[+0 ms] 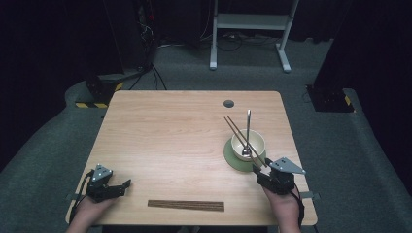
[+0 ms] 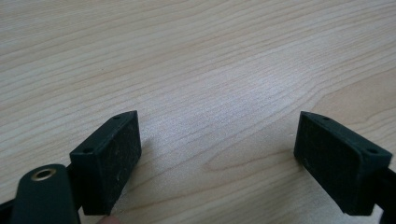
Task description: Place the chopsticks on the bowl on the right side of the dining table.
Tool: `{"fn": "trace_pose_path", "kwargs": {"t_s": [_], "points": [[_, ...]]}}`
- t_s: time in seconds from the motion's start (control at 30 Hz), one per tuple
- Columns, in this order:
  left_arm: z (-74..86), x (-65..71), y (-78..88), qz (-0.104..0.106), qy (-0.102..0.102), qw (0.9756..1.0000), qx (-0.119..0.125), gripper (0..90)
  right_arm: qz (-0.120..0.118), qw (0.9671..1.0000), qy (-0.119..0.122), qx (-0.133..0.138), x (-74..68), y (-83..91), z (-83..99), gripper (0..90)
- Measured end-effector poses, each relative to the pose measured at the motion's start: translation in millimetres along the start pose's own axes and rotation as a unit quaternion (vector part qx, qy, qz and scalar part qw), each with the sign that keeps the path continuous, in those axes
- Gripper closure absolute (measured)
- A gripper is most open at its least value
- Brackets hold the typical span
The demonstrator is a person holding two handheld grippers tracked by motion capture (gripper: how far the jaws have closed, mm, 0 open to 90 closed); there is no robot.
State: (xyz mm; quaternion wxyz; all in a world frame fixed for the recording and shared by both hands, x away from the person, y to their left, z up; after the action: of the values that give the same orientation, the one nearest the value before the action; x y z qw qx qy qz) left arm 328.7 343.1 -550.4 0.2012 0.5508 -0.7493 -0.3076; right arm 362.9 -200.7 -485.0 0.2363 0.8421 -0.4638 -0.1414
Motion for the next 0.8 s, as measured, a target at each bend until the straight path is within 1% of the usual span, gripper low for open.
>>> {"fn": "trace_pose_path", "kwargs": {"t_s": [0.07,0.17,0.23,0.27,0.43,0.53,0.63,0.73,0.8], "points": [[0.0,0.0,0.0,0.000,0.000,1.0000,0.000,14.9,0.001,1.0000,-0.001,-0.001,0.6,-2.4,1.2,46.0],[-0.2,-0.2,-0.2,0.001,0.000,1.0000,0.000,14.9,0.005,1.0000,0.004,-0.005,1.7,-6.1,4.8,49.4],[-0.2,-0.1,-0.3,0.000,0.000,1.0000,0.000,14.9,0.004,1.0000,0.001,-0.007,2.8,-7.7,5.7,51.1],[-0.1,0.0,-0.2,0.000,0.000,1.0000,0.000,14.9,0.004,1.0000,0.000,-0.008,2.5,-8.3,5.9,52.9],[-0.2,0.1,-0.2,-0.001,0.001,1.0000,0.000,14.9,0.007,0.9998,0.014,-0.009,-1.4,-9.1,5.4,64.7],[-0.1,0.3,-0.1,-0.002,0.002,1.0000,0.000,14.9,0.005,0.9999,0.009,-0.011,-1.6,-10.0,6.5,72.8],[-0.1,0.1,0.0,-0.001,0.001,1.0000,0.000,14.9,0.007,0.9995,0.025,-0.017,-3.3,-11.6,6.9,75.9],[-0.1,0.1,0.0,0.000,0.001,1.0000,0.000,14.8,0.004,0.9997,0.019,-0.014,-3.0,-11.1,6.2,76.4],[-0.2,0.2,-0.2,0.001,0.000,1.0000,-0.001,14.3,0.004,0.9996,0.022,-0.017,-3.8,-11.0,6.7,76.3]]}}
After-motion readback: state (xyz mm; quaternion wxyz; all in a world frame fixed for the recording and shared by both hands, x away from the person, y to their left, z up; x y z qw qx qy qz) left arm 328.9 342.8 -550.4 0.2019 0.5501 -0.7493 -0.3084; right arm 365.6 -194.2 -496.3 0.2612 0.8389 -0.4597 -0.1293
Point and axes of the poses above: each handheld gripper's, and its own axes: y roughly backward along the jaws, z roughly out of its underside, x roughly to its right, the point moved 3 cm from there along -y, roughly forward along the jaws, and after that the axes turned 4 degrees about -z, right-handed, at the moved point
